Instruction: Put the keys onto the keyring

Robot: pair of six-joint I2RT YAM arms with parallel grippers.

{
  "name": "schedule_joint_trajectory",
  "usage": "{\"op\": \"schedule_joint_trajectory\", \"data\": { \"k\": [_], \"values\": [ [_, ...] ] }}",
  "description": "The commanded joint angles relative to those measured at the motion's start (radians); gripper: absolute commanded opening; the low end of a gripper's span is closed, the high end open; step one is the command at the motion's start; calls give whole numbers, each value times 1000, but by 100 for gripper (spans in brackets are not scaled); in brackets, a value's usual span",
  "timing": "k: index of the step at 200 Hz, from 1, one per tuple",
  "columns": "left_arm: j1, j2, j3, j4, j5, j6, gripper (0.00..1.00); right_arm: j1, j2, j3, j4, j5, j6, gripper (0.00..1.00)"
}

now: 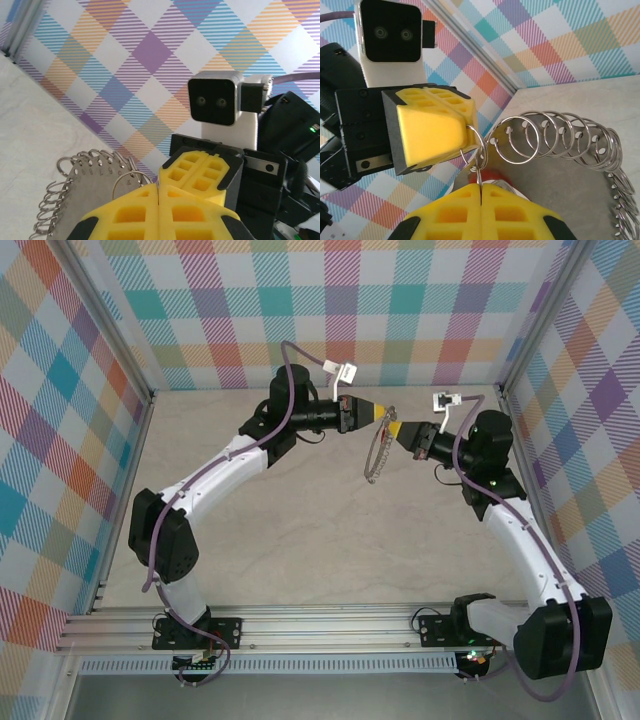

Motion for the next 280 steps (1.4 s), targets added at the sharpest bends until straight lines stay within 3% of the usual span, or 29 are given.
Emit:
{"op": "schedule_joint_trajectory", "data": {
  "k": [1, 133, 280],
  "values": [
    [-14, -74, -8, 22, -62, 20, 0, 16, -22, 34, -116, 109, -43, 0],
    [-37, -67, -37, 24, -155, 21, 0, 154, 12, 79, -240, 398, -36, 0],
    [-56, -36, -44, 61, -154, -7, 0, 229, 97, 145, -193, 355, -24, 0]
  ]
}}
